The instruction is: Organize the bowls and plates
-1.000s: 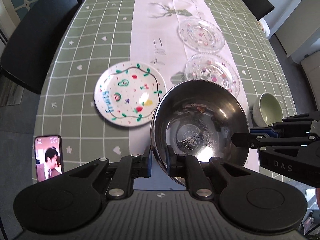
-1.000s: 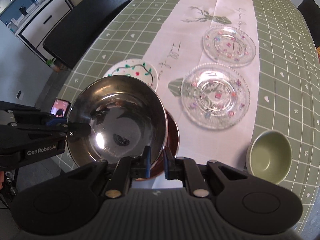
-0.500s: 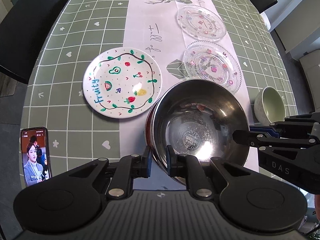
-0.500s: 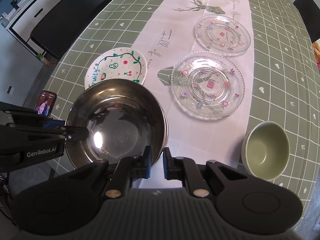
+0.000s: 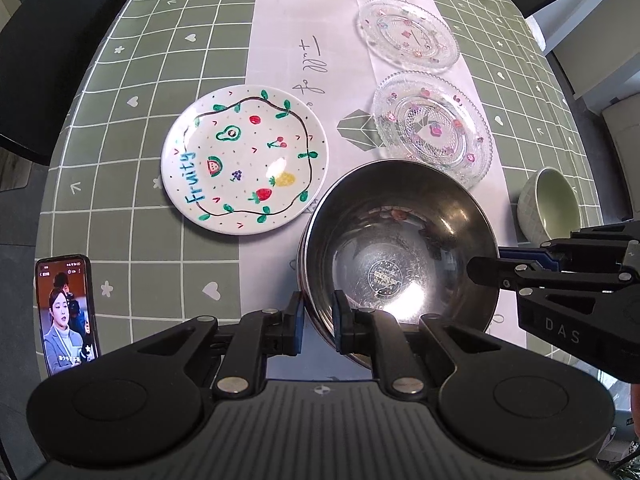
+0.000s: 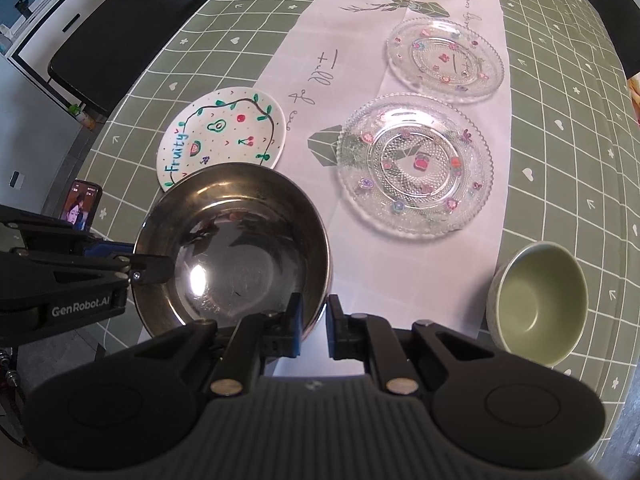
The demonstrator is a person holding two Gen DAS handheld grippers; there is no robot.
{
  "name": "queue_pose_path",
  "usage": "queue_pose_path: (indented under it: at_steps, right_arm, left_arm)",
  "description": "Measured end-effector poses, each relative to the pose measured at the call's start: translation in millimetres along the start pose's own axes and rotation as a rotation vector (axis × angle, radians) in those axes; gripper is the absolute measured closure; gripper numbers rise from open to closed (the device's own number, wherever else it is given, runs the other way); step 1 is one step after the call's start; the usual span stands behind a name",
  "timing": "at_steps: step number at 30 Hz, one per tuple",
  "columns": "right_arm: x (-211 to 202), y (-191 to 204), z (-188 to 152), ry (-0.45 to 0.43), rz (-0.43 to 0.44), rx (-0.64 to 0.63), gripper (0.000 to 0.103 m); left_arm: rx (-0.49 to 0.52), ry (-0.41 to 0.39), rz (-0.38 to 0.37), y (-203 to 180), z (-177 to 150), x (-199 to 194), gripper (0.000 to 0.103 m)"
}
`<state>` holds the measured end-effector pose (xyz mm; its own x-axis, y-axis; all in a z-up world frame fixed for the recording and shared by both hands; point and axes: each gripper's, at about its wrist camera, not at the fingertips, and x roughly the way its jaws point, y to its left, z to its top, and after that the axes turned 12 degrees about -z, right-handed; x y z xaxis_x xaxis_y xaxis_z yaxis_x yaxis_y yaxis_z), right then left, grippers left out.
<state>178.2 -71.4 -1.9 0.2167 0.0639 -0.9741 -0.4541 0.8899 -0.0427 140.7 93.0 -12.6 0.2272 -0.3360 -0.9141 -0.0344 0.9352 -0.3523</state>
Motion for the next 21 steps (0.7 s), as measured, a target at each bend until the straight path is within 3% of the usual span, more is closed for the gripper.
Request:
queue_pose_path:
  at_steps: [8, 10, 15, 17, 21]
  right_arm:
    - [4.8, -2.7, -0.3, 0.002, 0.017, 0.008, 0.094]
    - [6.7, -3.4, -0.2, 0.007, 0.025, 0.013, 0.093]
    - [-0.7, -6.8, 0.4, -0.023, 0.018, 0.008, 0.084]
    - [-6.0, -9.6, 0.5, -0.036, 0.021, 0.013, 0.076]
    - [-18.4, -15.9, -0.2, -0.067, 0.017, 0.014, 0.070]
  left_arm:
    - [0.002, -0.003, 0.000, 0.2, 0.6, 0.2, 0.087]
    - [0.005, -0.009, 0.002, 0.4, 1.2, -1.1, 0.081]
    - [0.044, -0.053, 0.023, -4.1, 3.8, -12.9, 0.066]
    - [0.061, -0.069, 0.028, -7.3, 5.1, -18.4, 0.065]
    - [0.098, -0.103, 0.022, -18.0, 7.2, -31.0, 0.065]
